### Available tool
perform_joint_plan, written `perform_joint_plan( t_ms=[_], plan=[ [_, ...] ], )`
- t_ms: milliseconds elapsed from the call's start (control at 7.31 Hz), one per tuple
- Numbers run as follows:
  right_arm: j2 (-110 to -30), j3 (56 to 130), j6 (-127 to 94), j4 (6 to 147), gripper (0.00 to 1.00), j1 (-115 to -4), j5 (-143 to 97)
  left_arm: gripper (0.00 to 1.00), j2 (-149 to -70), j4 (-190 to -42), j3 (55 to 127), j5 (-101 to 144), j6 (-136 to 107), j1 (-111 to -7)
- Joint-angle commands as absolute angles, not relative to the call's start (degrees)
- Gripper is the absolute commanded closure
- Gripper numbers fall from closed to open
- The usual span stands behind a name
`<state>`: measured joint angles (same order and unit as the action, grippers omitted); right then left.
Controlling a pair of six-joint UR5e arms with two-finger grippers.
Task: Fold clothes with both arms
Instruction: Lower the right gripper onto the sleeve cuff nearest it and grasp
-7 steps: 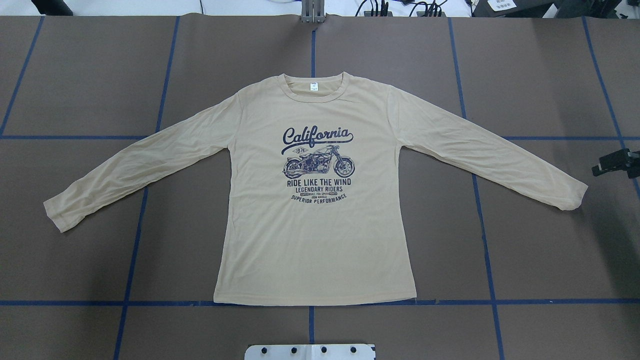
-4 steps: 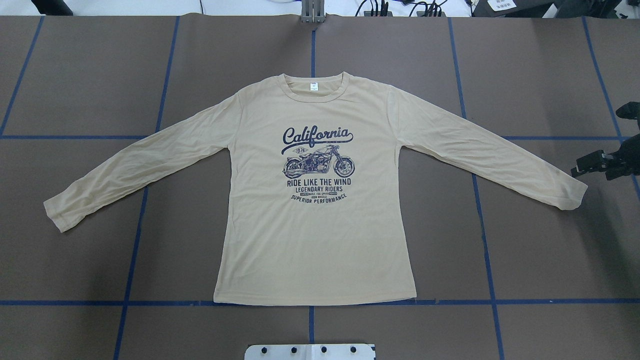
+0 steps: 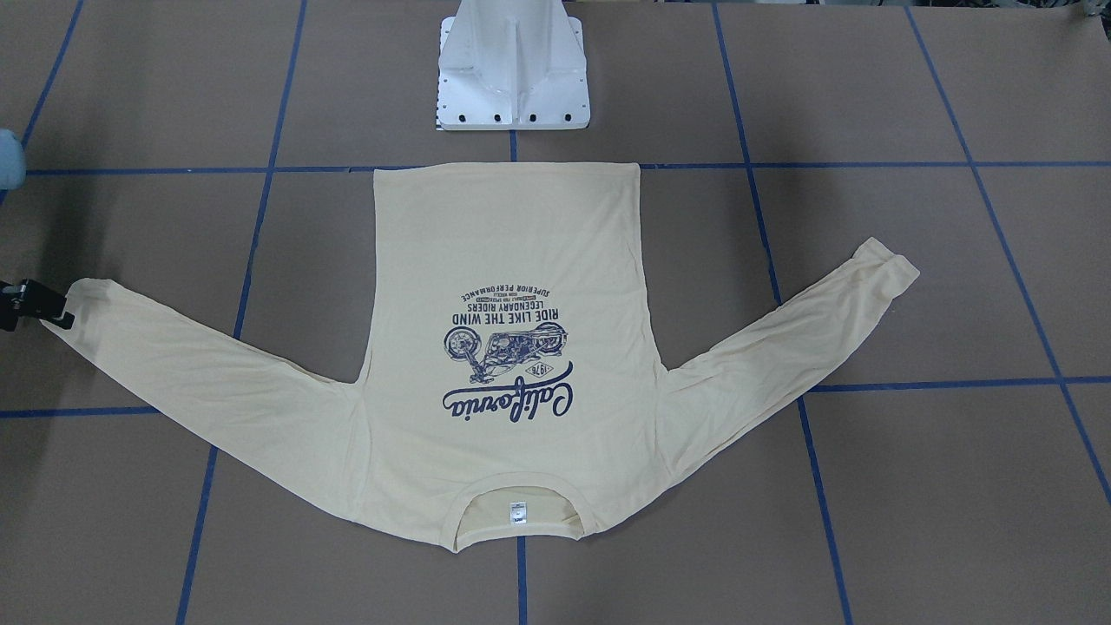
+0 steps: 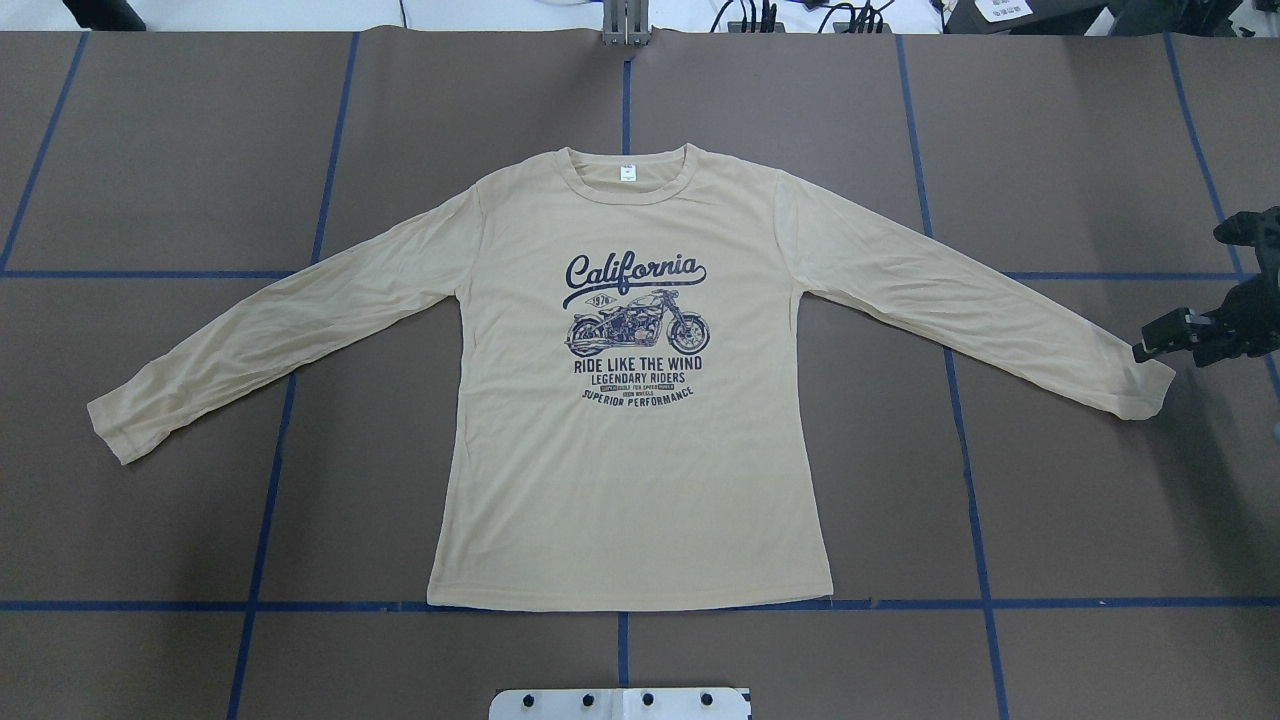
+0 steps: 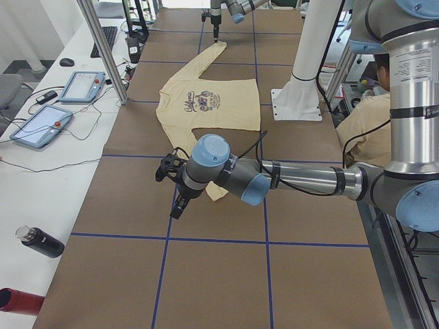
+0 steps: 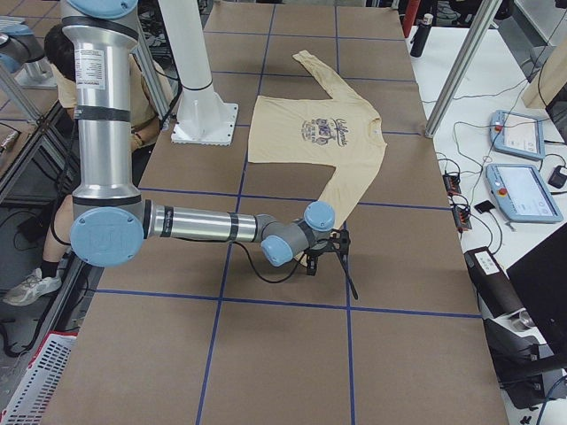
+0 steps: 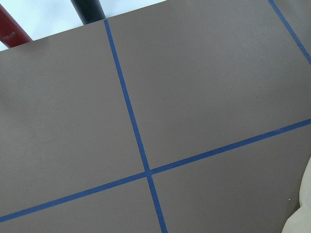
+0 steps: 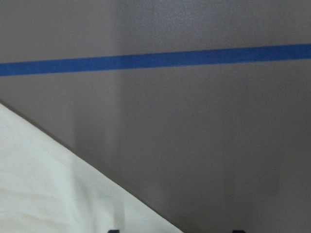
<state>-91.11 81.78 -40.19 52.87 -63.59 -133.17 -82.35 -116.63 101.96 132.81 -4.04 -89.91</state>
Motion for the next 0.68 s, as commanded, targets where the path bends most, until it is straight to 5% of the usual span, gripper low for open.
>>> perform_joint_plan(
  t_ms=[0,274,547],
  plan=[
    [-91.5,81.7,-40.3,53.0,0.20,-63.5,-133.4,0.00,-82.4,-116.6,102.0,132.8,-4.0,-89.9],
    [-91.5,81.0,-40.3,53.0,0.37,-63.5,-133.5,0.00,-82.4,-116.6,101.8,132.8,-4.0,-89.9],
    [-91.5,80.9,-40.3,53.0,0.72,-63.5,-133.6,0.00,-82.4,-116.6,101.8,132.8,-4.0,-89.9]
  ],
)
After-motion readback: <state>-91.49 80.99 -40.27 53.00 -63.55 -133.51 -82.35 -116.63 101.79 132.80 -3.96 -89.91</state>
